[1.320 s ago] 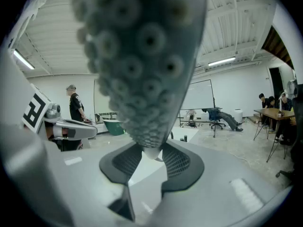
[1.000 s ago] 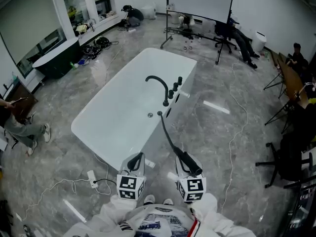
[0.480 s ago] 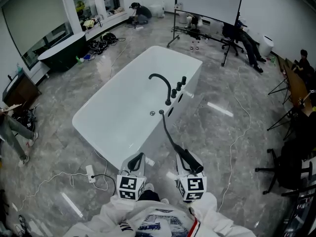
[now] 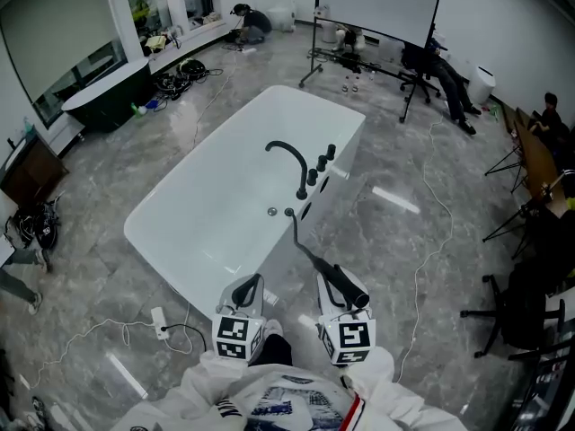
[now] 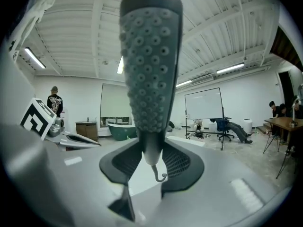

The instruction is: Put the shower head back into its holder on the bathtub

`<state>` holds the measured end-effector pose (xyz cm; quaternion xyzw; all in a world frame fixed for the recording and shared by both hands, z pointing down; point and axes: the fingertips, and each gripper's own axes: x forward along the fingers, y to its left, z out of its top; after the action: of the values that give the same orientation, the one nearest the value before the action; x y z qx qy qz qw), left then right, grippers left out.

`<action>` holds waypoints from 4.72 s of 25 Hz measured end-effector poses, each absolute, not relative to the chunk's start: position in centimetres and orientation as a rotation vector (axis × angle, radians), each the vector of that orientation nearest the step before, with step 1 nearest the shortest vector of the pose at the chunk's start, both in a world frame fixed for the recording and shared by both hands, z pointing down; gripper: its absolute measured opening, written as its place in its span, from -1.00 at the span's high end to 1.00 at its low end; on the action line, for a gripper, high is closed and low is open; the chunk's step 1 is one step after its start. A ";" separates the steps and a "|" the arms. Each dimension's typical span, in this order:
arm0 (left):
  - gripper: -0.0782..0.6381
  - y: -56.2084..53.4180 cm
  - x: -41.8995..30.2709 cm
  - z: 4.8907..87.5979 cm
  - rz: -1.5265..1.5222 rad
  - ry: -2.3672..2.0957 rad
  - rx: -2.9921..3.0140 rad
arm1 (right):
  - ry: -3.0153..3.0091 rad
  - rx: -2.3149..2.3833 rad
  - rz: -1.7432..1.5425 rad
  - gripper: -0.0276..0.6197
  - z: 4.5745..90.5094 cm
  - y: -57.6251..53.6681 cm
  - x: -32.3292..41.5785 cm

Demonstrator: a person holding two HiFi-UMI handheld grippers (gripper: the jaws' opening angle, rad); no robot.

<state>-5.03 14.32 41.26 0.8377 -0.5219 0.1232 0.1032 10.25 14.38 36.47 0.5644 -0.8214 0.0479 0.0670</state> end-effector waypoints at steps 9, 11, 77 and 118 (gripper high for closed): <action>0.80 9.0 -6.0 39.7 0.343 -1.533 2.513 | -2.475 1.723 0.102 0.49 34.8 9.3 8.9; 0.80 7.7 -6.2 39.3 0.339 -1.530 2.519 | -2.479 1.727 0.079 0.49 34.0 8.1 8.6; 0.80 -10.3 -7.1 43.8 0.392 -1.573 2.376 | -2.444 1.576 0.208 0.49 39.6 -11.3 8.0; 0.80 -14.3 -4.5 48.7 0.448 -1.859 2.071 | -2.559 1.074 0.318 0.49 47.8 -18.3 9.1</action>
<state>-4.55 -14.31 48.72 0.7251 -0.6510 0.1570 0.1604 9.09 -18.26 47.85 0.3786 -0.9022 0.1121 0.1733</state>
